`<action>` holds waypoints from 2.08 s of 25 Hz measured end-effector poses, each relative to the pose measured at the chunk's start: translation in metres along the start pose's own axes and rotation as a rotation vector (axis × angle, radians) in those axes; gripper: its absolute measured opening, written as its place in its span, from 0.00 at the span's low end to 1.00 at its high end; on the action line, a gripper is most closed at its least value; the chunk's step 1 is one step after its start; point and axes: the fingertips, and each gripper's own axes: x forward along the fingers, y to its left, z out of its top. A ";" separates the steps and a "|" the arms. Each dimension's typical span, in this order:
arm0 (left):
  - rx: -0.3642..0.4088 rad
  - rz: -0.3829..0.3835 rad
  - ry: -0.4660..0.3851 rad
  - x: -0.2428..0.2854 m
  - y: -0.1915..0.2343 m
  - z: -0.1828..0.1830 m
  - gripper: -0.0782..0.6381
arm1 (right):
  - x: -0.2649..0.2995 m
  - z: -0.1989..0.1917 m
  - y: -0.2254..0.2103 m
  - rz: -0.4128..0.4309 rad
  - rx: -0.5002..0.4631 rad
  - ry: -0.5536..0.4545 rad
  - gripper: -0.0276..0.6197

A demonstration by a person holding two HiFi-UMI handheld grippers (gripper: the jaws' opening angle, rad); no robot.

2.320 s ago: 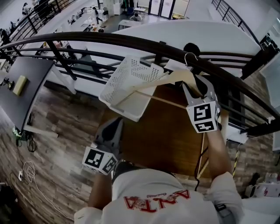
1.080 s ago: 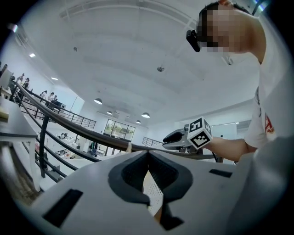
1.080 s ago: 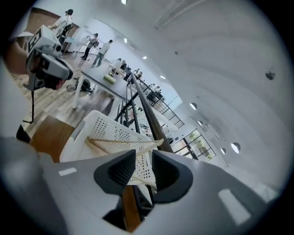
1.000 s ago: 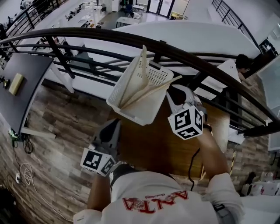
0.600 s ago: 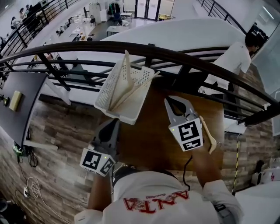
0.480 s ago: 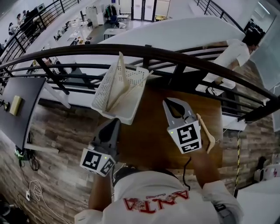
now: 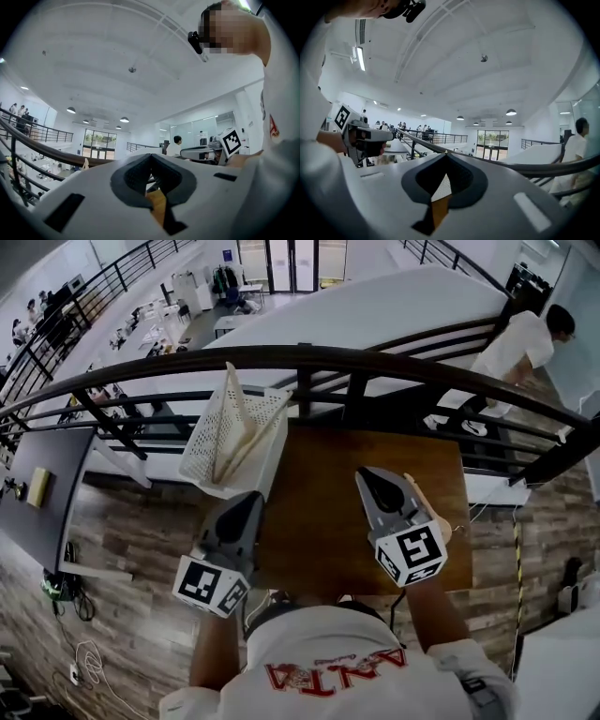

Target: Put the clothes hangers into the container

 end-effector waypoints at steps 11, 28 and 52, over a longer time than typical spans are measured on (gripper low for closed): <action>-0.005 -0.004 0.010 0.008 -0.011 0.001 0.12 | -0.011 -0.005 -0.012 -0.001 0.043 -0.002 0.05; 0.001 -0.180 0.038 0.070 -0.068 -0.014 0.12 | -0.060 -0.041 -0.081 -0.188 0.082 0.072 0.05; -0.067 -0.508 0.316 0.210 -0.236 -0.141 0.12 | -0.261 -0.383 -0.230 -0.642 0.510 0.875 0.40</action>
